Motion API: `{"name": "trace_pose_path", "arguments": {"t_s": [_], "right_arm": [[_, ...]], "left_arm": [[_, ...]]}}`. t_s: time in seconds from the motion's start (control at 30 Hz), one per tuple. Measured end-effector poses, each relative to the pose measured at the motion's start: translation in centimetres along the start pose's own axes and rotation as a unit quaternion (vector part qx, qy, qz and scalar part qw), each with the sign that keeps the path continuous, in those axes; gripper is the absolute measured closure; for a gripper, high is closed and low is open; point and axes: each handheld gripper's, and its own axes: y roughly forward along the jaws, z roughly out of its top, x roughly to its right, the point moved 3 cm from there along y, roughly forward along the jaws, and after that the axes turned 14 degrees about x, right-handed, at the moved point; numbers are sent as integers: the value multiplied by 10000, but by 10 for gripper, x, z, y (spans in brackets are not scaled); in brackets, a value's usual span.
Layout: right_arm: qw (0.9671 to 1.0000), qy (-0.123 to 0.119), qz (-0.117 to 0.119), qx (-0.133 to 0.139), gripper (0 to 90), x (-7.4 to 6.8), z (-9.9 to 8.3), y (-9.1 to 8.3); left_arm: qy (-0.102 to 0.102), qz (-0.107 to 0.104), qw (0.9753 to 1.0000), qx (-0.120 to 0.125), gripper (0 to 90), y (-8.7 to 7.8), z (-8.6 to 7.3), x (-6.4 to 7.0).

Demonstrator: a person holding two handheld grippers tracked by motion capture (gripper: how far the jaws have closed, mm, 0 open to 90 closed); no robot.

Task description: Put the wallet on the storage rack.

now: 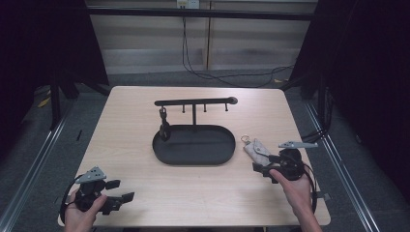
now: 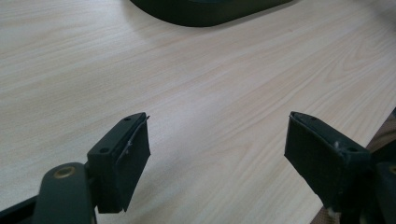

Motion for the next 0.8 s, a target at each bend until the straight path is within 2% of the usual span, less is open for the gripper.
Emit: {"name": "trace_pose_path", "arguments": {"t_s": [0.13, 0.23, 0.37, 0.57, 0.8], "right_arm": [[9998, -110, -63, -170, 214, 2, 10, 5], [9992, -129, -54, -361, 214, 4, 17, 9], [9981, -140, -21, -599, 219, 6, 26, 13], [9937, -222, -234, -1073, 221, 11, 32, 24], [9895, -254, -361, -1379, 240, 18, 40, 35]], "left_arm": [[140, -55, 9999, -67, 219, 1, 0, 6], [170, -37, 9998, 57, 220, -1, 1, 10], [219, -64, 9997, 49, 220, -3, 1, 11], [233, -91, 9997, 52, 220, -3, 1, 11], [210, -135, 9997, 18, 220, 0, 0, 12]]}}
